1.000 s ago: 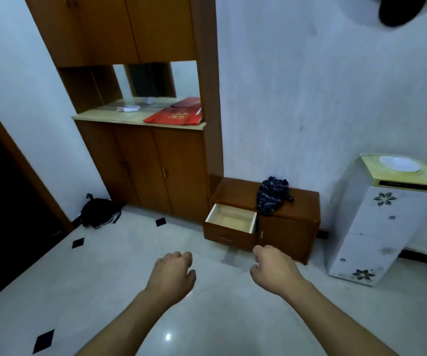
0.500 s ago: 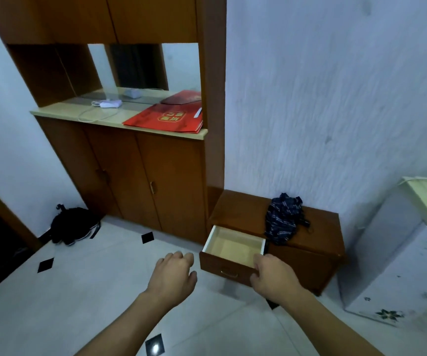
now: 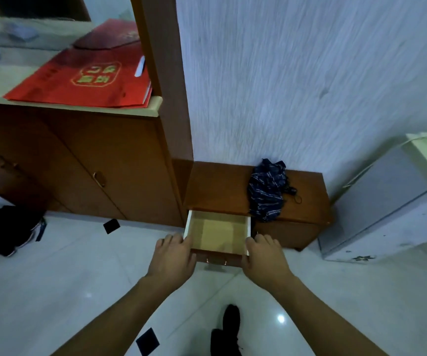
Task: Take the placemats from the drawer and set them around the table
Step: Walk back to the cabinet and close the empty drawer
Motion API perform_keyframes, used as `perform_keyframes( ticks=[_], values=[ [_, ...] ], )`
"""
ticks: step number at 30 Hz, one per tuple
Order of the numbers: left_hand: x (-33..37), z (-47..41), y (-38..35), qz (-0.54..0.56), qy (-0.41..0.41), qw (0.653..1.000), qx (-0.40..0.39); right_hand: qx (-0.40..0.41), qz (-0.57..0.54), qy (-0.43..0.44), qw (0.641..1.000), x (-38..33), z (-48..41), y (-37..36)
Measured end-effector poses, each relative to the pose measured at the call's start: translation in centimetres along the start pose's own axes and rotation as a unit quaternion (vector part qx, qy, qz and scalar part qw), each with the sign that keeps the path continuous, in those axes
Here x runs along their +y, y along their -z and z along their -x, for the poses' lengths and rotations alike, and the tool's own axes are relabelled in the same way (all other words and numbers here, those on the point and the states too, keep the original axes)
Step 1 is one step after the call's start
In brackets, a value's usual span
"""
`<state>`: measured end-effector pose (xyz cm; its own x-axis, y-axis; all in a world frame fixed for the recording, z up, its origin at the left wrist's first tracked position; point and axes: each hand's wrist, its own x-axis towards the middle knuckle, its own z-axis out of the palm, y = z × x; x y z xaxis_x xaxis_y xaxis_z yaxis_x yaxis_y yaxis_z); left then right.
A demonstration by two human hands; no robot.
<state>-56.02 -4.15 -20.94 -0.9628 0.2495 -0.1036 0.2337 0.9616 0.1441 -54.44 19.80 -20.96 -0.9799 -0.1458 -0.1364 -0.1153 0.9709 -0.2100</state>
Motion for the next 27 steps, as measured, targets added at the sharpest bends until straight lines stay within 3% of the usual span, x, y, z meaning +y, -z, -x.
perform_keyframes(
  ticks=[10, 21, 27],
  values=[
    [-2.1, -11.4, -10.0, 0.022, 0.008, 0.997, -0.072, -0.037, -0.015, 0.018, 0.999, 3.4, -11.7, -9.6],
    [-8.1, -19.7, -35.9, 0.007, -0.041, 0.988, -0.149, -0.044, -0.071, 0.004, 0.997, 8.7, -19.1, -35.2],
    [-11.0, -21.2, -42.8, 0.003, -0.079, 0.986, -0.148, -0.065, -0.055, 0.029, 0.996, 9.3, -20.4, -43.8]
  ],
)
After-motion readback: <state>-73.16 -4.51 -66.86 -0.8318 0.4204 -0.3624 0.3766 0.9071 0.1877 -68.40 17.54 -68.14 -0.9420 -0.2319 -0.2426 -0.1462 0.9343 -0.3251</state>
